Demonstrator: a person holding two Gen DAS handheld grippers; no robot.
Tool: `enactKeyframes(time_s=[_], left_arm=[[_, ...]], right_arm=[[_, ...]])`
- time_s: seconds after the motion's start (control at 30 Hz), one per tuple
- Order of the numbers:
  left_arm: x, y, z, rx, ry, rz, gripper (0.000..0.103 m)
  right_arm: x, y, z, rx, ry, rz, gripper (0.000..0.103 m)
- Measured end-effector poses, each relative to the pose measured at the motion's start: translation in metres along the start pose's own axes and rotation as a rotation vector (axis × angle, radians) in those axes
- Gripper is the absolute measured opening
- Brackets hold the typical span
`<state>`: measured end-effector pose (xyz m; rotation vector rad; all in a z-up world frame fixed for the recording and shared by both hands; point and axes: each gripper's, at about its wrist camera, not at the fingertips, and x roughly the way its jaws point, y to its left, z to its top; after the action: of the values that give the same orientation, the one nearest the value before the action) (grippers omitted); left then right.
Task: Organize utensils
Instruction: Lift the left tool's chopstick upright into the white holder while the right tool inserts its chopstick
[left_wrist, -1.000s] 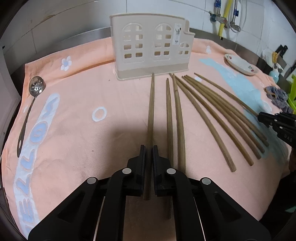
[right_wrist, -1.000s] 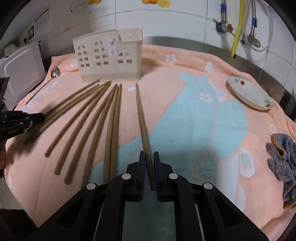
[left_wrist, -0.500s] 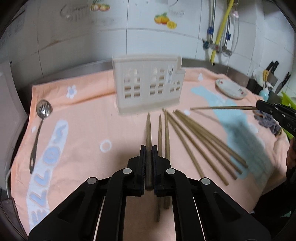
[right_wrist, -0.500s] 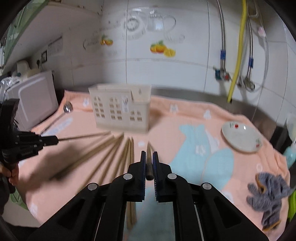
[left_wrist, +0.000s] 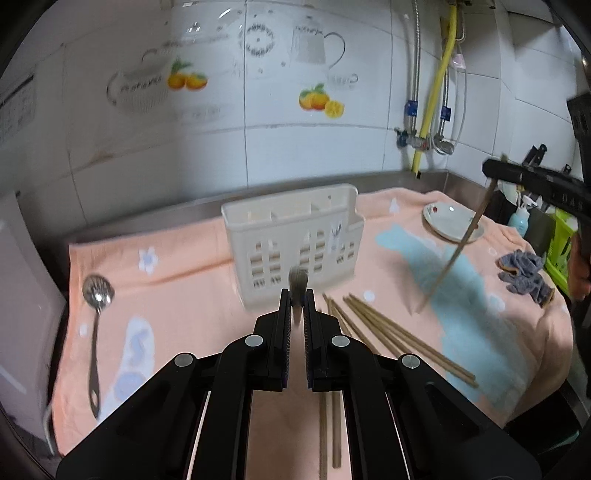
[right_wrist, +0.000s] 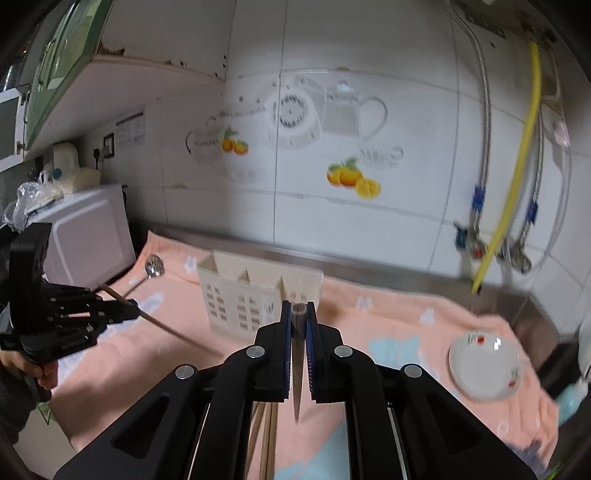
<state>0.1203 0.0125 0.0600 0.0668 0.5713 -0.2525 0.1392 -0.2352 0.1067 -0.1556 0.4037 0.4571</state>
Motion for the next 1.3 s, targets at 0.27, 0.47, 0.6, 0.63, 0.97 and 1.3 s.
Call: enactKeyframes(time_s=[0.27,0.47,0.6,0.63,0.97,1.3], left_arm=[[-0.012,-0.001,0.048,0.027,-0.068,0.002,0.005],[-0.035,-0.008,0.100,0.083,-0.184,0.029,0.005],[-0.041,-0.015,0.129,0.125,-0.248,0.063,0.005],[-0.039,-0.016,0.135,0.135,-0.260,0.074,0.005],[0.009,0.000,0.150,0.110,-0.250,0.144,0.005],[0.050,0.022,0.125,0.051,-0.136,0.132,0.006]], right_arm=[[0.014,-0.006,0.056,0.004,-0.041,0.036,0.007],[0.022,-0.011,0.094,0.016,-0.100,0.036,0.007],[0.031,-0.015,0.111,0.026,-0.131,0.029,0.007],[0.035,-0.016,0.115,0.029,-0.139,0.028,0.007],[0.086,-0.023,0.118,0.074,-0.120,0.030,0.007],[0.128,-0.026,0.086,0.100,-0.012,0.035,0.007]])
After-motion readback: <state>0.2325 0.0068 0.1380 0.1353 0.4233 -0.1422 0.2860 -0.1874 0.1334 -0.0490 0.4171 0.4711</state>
